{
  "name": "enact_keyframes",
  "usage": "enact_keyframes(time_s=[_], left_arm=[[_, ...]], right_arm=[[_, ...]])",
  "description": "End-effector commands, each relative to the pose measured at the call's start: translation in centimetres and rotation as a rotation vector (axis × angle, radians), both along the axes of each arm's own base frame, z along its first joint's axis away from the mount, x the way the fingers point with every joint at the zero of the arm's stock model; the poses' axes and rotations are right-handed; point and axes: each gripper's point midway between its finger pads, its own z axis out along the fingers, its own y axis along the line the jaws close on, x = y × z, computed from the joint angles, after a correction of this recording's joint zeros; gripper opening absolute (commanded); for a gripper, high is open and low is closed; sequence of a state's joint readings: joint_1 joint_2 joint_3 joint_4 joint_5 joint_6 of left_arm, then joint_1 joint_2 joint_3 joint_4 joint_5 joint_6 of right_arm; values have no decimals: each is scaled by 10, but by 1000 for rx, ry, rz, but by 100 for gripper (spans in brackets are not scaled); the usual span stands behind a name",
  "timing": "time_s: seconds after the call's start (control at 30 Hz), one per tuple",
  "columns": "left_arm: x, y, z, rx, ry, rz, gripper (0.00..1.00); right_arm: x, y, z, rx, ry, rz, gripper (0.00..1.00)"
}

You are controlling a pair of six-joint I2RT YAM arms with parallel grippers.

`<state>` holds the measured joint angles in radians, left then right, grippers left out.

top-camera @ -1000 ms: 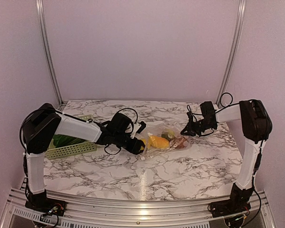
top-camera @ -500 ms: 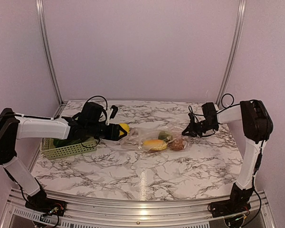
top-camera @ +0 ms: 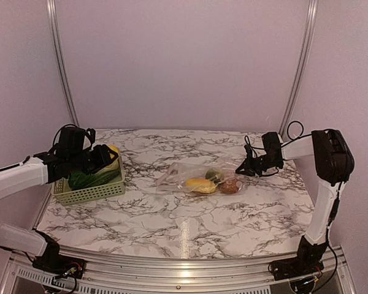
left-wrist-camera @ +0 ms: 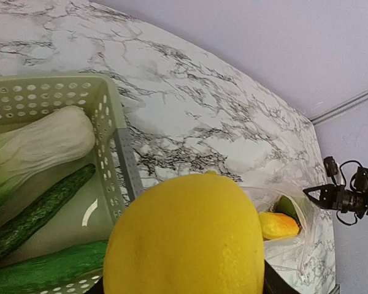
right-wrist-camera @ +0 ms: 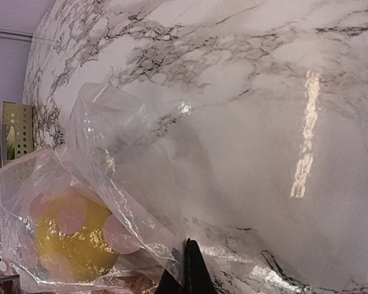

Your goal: Open the zip-top bag and remove the fake food

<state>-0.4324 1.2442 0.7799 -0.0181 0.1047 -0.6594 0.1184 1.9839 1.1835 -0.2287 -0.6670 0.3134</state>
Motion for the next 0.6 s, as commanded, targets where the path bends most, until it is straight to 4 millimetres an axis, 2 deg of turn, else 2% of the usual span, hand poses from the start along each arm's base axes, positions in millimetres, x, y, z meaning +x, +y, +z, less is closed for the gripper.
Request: enact_keyframes(time_s=[0.0,0.1,0.17,0.23,0.3,0.4,0.47,0.57], left_arm=[[-30,76,-41,96,216,233,52],[-44,123,-49,174,279,381,53],[-50,147,-57,194,330,452,54],[-52,162,-64,217,365,483,54],[-50,170,-72,249,399,477,56],[-49,181,-79,323,453,466,69],[-43,181,-76,314,447,455,78],[-27,173,-61,274,384,420,85]], right_arm=[[2,-3,14,-5,-45,-6,0],[1,-2,15,-10,-50,-1,0],[2,-3,16,-19,-48,-2,0],[3,-2,17,-16,-47,0,0],[5,-1,19,-15,-50,3,0],[8,0,24,-15,-62,5,0],[6,2,23,-8,-59,8,0],[3,8,25,-7,-63,27,0]])
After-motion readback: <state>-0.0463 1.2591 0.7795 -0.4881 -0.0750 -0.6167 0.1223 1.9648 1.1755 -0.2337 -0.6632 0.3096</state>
